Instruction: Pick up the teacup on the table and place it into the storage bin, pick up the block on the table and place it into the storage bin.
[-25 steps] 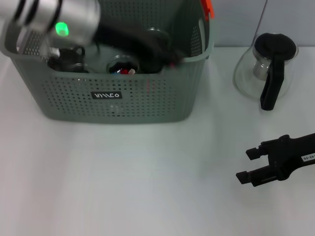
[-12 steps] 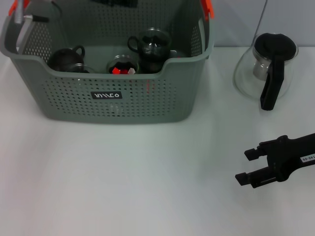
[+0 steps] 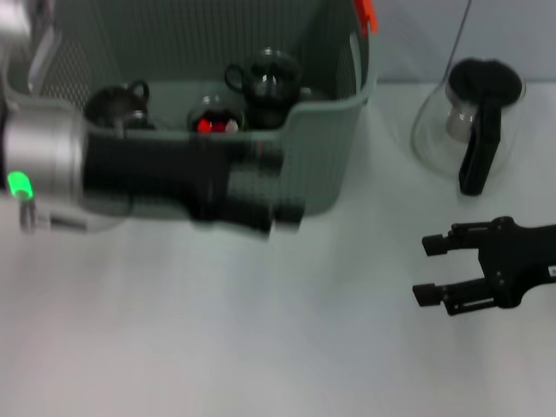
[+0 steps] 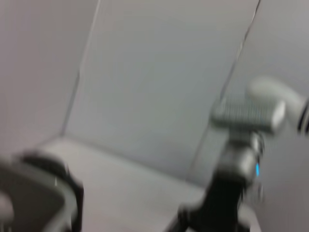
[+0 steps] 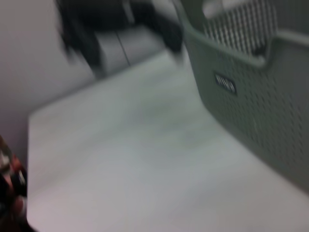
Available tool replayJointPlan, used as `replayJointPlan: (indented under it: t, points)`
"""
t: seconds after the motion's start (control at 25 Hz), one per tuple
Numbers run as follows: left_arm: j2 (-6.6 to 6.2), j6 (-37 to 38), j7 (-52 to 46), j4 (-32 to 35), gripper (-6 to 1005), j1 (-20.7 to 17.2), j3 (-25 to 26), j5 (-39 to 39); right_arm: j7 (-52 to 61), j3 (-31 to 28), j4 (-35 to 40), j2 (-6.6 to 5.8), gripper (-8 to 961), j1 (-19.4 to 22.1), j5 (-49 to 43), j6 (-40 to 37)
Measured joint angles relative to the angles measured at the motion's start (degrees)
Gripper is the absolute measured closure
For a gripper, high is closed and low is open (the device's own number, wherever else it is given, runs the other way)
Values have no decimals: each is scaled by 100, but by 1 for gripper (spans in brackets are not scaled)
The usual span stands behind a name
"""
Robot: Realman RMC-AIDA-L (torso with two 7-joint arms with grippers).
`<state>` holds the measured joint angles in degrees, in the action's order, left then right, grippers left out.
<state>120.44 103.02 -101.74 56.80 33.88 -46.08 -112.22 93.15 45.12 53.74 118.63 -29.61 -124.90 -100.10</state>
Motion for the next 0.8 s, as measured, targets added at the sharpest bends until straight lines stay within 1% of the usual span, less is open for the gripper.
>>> replayJointPlan:
  t: [0.04, 0.12, 0.16, 0.32, 0.4, 0.52, 0.72, 0.8]
  points:
    - [66, -66, 118, -66, 60, -101, -39, -139, -203, -122, -134, -8, 84, 1, 84, -45]
    - [156, -303, 404, -303, 60, -246, -64, -385, -575, -288, -424, -8, 84, -11, 201, -93]
    - [170, -411, 511, -456, 60, -289, -64, -447, -775, -348, -570, -10, 84, -22, 266, -102]
    - [139, -801, 907, -1139, 60, -341, 8, -673, -1439, -427, -991, 34, 84, -60, 468, -74]
    - [131, -959, 999, -1308, 60, -349, 56, -770, -1598, -452, -1046, 68, 84, -74, 488, -35]
    - [136, -1078, 1038, -1372, 60, -363, 51, -838, -1663, -483, -1052, 93, 84, -106, 493, -30]
    - [159, -1130, 1135, -1382, 60, -366, 57, -877, -1827, -487, -1169, 94, 84, -127, 497, 65]
    - [174, -1136, 1355, -1388, 60, -378, 84, -861, -1930, -487, -1266, 93, 84, -139, 499, 181]
